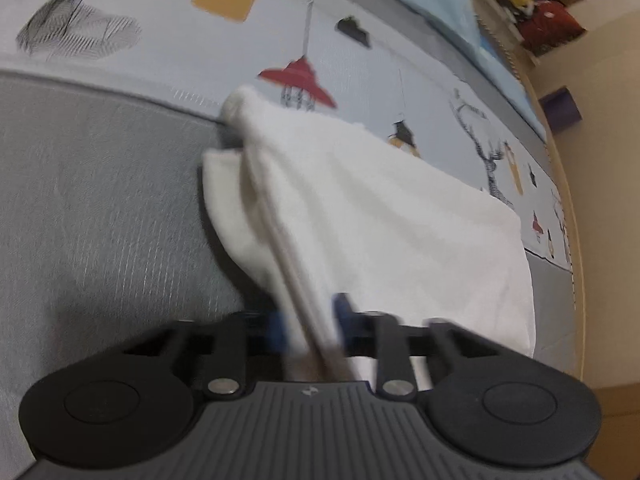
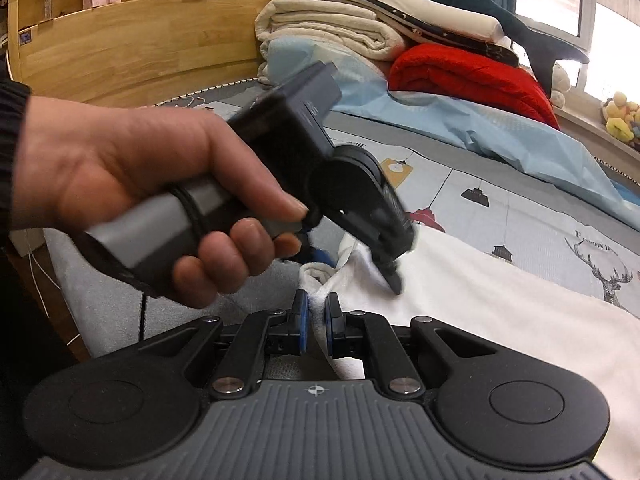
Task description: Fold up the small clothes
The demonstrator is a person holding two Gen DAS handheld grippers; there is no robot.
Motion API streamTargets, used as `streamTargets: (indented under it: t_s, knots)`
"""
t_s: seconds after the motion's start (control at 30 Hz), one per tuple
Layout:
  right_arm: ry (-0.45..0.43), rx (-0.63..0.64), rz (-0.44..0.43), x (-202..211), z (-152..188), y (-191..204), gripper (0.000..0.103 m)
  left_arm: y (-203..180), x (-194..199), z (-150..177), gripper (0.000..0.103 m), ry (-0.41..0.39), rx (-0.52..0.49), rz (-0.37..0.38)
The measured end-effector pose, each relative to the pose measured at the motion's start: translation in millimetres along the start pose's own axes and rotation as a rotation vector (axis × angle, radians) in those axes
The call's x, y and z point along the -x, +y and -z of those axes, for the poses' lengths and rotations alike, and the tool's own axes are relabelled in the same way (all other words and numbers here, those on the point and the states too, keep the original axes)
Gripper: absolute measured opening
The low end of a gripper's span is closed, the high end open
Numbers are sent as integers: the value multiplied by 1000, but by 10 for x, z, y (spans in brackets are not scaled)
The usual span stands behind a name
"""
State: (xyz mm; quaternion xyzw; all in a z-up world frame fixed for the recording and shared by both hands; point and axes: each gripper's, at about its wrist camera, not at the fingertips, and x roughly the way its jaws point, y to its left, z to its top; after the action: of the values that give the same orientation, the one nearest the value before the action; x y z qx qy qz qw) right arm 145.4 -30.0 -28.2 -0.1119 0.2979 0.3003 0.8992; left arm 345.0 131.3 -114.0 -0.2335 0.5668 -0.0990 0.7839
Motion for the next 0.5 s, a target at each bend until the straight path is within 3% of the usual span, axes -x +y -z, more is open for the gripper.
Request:
streamTargets:
  t_s: [0.13,0.3,0.5]
  knots:
    - [-1,-2,-31,-11,-43,26,8,20,216,79,16,-33,-43,-22]
    - [-39,-21,-179,-29,-126,281,8,224,799,204,15,-121,-59,-90]
    - [-90,-102,-272,89,-202,330,8,285,1048,347,15,-130,-72,-135]
